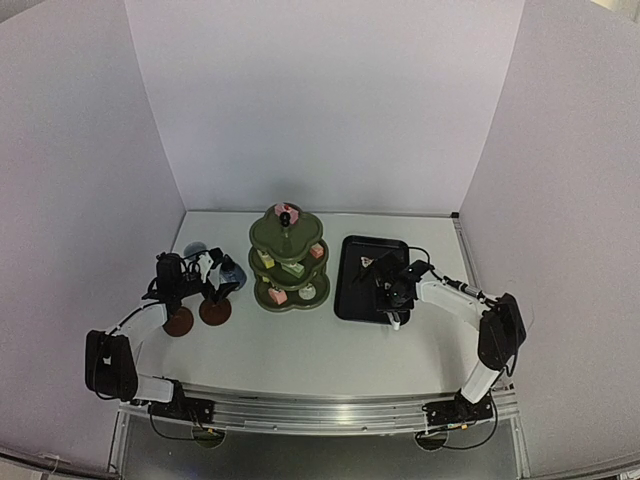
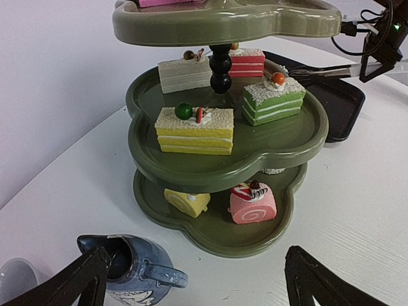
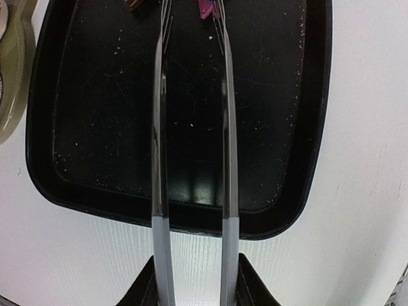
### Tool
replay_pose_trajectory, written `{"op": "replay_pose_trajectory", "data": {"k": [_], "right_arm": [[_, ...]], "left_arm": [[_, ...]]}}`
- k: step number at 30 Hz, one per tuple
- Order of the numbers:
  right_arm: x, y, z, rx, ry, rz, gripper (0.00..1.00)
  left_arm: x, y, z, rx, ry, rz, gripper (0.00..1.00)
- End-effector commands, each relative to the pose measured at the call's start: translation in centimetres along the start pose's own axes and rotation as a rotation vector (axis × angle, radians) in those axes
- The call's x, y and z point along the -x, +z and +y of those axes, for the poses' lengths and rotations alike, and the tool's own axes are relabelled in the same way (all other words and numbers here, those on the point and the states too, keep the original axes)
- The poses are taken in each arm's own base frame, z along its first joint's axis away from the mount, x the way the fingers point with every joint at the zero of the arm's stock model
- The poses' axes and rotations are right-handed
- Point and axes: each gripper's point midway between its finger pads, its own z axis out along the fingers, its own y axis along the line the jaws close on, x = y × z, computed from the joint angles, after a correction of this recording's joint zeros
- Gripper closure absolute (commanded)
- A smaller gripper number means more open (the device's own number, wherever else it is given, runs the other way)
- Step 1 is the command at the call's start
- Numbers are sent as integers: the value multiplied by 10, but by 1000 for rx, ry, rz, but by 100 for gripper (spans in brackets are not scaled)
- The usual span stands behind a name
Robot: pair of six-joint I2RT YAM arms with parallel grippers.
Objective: Serve the afternoon tea
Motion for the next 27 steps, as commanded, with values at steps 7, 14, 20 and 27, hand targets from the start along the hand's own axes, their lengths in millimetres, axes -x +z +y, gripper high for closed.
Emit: {"op": "replay_pose_trajectory", "data": {"k": [7,14,20,27], "right_arm": [[11,0,0,-23,34,-29,68],[20,15,-4,-39,35,-5,68],[45,10,-6,-32,60,-49,68],[48,17,-15,-42,58,-33,93]], "left_arm": [[13,-3,0,9,30,-36,3],[15,-5,2,21,27,-38,3],[15,-4,3,25,16,-41,3],[17,-5,4,32,18,-45,3]]}}
